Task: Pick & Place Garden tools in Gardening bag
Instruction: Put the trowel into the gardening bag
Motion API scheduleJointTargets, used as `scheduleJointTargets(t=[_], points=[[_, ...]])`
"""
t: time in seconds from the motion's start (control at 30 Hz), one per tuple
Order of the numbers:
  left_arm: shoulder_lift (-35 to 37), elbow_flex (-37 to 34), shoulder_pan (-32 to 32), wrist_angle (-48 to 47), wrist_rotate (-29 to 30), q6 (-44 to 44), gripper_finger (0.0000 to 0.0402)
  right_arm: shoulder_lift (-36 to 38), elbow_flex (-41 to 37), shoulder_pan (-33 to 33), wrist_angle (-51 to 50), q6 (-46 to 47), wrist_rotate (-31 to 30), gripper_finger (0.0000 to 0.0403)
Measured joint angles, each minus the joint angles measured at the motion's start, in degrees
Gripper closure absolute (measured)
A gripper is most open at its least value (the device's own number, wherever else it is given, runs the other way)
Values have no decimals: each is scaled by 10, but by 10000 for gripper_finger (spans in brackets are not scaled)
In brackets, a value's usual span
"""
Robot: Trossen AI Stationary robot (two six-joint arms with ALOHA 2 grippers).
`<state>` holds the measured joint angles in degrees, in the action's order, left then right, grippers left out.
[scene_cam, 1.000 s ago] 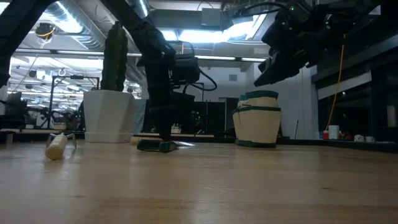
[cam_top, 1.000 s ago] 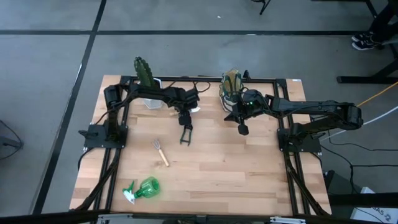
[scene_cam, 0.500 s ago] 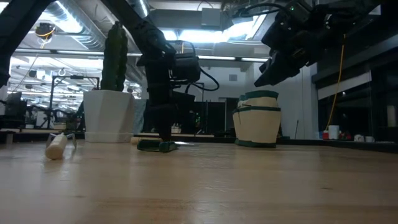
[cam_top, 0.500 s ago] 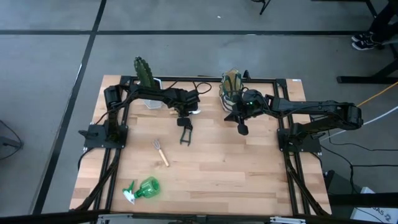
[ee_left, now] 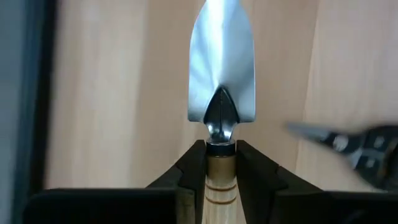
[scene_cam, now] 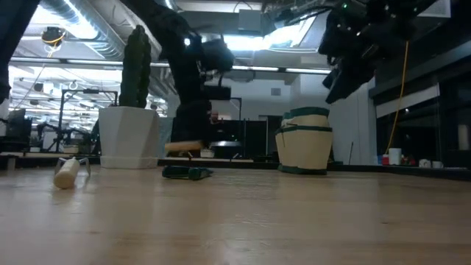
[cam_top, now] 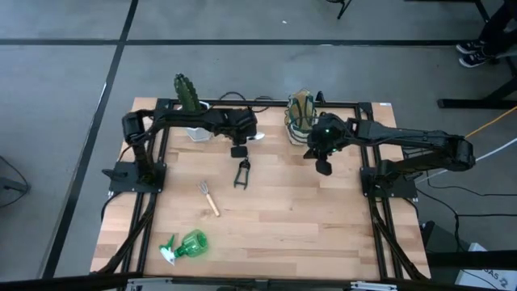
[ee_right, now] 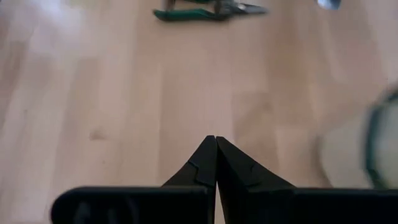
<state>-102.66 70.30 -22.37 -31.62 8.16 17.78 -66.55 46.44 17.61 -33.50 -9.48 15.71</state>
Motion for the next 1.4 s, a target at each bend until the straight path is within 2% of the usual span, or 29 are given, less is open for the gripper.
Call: scheduleJointTargets(t=[0.13,0.3,0.4,0.57,0.63,0.93,1.07,1.4], points=[[31,0,0,36,-4,0,341,35,5,2,-45,-20,-71,394],[63,0,2,92,-7,-20,341,82,5,23,-84,-25,-123,394],[74,-6,3,152,-19,-28,341,100,5,43,-96,7,-172,394],[75,-8,10,250,-29,-37,341,112,-22,79,-98,75,-296,394],[75,-8,16,284,-29,-37,341,112,-36,97,-97,97,-321,394],[75,-9,43,440,-30,-35,341,110,-104,171,42,204,-325,394],[75,-9,55,480,-29,-35,341,107,-118,193,67,256,-336,394],[60,-8,81,522,-2,-8,341,36,-119,232,121,256,-337,394]])
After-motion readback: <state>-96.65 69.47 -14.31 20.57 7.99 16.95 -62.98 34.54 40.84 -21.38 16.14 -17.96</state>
